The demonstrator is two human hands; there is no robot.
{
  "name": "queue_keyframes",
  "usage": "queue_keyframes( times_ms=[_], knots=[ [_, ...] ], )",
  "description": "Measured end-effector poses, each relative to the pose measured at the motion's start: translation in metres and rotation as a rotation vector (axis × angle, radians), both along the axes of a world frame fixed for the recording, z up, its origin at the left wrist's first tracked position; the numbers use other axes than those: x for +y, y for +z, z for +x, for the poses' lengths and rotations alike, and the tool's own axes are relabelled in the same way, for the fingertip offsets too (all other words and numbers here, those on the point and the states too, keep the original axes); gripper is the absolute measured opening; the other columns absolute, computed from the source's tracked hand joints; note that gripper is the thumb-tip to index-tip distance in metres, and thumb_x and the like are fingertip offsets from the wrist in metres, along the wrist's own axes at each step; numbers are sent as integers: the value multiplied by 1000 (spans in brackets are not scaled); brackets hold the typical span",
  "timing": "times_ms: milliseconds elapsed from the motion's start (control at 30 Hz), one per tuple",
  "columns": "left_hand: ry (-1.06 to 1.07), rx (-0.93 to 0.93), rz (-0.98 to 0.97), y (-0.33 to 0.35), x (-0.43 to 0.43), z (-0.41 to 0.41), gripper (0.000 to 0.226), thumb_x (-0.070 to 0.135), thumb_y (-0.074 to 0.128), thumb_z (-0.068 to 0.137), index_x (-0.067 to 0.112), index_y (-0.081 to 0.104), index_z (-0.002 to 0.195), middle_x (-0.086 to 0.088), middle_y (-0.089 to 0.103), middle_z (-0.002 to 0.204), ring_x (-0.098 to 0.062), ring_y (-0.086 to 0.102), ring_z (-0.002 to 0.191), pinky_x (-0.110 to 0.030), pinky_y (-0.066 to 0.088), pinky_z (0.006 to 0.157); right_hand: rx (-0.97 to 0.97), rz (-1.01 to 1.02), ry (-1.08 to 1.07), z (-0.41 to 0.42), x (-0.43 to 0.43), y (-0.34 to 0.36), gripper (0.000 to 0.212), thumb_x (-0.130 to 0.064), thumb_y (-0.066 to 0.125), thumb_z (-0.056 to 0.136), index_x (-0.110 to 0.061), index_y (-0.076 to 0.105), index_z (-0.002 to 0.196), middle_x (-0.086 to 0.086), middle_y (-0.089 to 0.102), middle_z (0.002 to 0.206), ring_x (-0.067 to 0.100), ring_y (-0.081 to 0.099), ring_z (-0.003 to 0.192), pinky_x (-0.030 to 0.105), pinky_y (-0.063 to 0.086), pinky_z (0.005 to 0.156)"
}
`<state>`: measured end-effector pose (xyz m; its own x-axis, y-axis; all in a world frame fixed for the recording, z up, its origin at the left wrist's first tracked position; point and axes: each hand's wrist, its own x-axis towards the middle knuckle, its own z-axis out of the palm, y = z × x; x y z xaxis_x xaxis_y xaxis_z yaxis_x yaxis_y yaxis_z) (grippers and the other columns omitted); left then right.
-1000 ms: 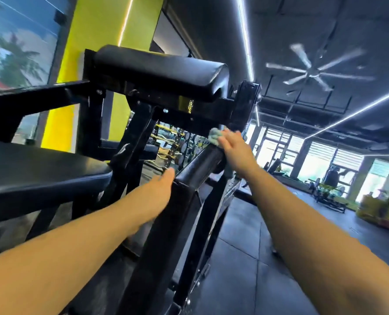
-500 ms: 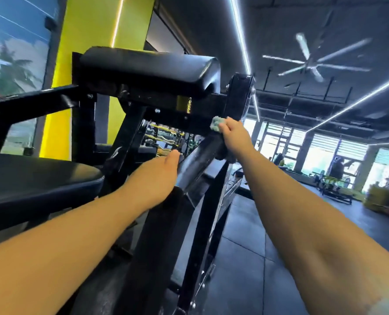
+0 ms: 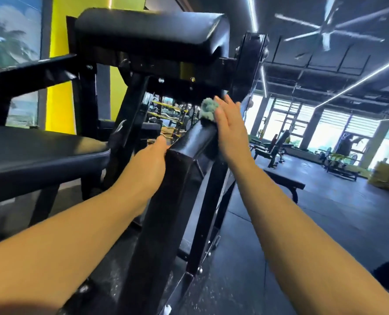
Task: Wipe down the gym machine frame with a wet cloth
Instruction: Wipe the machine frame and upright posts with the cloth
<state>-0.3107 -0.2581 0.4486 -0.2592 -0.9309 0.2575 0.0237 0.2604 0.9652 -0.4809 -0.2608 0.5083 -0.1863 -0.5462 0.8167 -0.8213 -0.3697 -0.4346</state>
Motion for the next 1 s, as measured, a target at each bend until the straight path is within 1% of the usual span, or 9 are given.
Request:
queue_keyframes(
  times_ms=[133, 233, 333, 467, 600, 700, 800, 867, 1000],
  knots=[
    [35, 6, -129, 11, 9, -4, 27, 38, 19, 98, 29, 45, 92, -14, 55, 123, -27, 51, 107, -52, 38, 100, -356, -76, 156, 42, 24, -58, 47, -29, 30, 104, -36, 17, 148, -17, 10, 158, -5, 7, 143, 24, 8, 119],
    [52, -49, -184, 38, 11, -10, 37, 40, 21, 102, 24, 53, 109, -7, 55, 125, -24, 49, 115, -46, 35, 105, -413, -106, 282, 61, 40, -92, 47, -36, 31, 101, -49, 4, 137, -21, 5, 157, -5, 4, 143, 30, 8, 121],
    [63, -202, -239, 66, 12, -28, 36, 33, 20, 103, 16, 47, 119, -4, 50, 125, -23, 47, 115, -36, 36, 96, -452, -126, 197, 23, 3, -44, 44, -39, 31, 103, -52, 12, 140, -10, 12, 159, 11, 12, 146, 40, 15, 119],
    [61, -248, -225, 86, 13, -45, 33, 32, 16, 104, 28, 34, 77, 7, 40, 80, -19, 38, 87, -27, 19, 65, -694, 2, 75, -59, -62, 24, 70, -65, 31, 83, -26, 34, 141, 1, 41, 139, 25, 43, 124, 50, 32, 109],
    [43, -218, -155, 78, 7, -44, 24, 33, 20, 104, 17, 37, 100, -7, 42, 103, -18, 36, 95, -32, 24, 81, -640, 44, 45, -42, -51, -6, 54, -58, 18, 73, -22, 37, 109, -3, 36, 120, 17, 37, 109, 52, 30, 109],
    [-22, -213, -166, 68, -1, -40, 52, 54, 24, 98, 11, 54, 106, -5, 50, 112, -19, 49, 103, -34, 34, 95, -637, 17, 165, -22, -29, -25, 74, -56, 20, 80, -8, 37, 134, 2, 43, 132, 24, 36, 130, 50, 25, 113],
    [-10, -149, -141, 66, -8, -40, 61, 57, 29, 96, 13, 54, 130, -5, 51, 136, -21, 46, 126, -39, 31, 110, -709, -9, 121, -62, -70, 6, 79, -63, 24, 72, -15, 43, 132, 7, 48, 135, 25, 44, 123, 50, 33, 109],
    [-24, -88, -123, 65, -10, -37, 58, 58, 33, 94, 17, 57, 127, -6, 51, 139, -24, 45, 130, -44, 29, 113, -819, 59, 66, -91, -100, 14, 92, -71, 27, 62, -21, 41, 139, 4, 44, 142, 23, 43, 129, 48, 33, 110],
    [-40, -38, -103, 61, -10, -34, 52, 56, 34, 94, 20, 58, 123, -6, 56, 134, -26, 46, 128, -46, 30, 113, -722, 4, 128, -32, -43, -19, 76, -61, 28, 77, -17, 39, 138, -8, 39, 139, 17, 31, 137, 46, 22, 116]
  ],
)
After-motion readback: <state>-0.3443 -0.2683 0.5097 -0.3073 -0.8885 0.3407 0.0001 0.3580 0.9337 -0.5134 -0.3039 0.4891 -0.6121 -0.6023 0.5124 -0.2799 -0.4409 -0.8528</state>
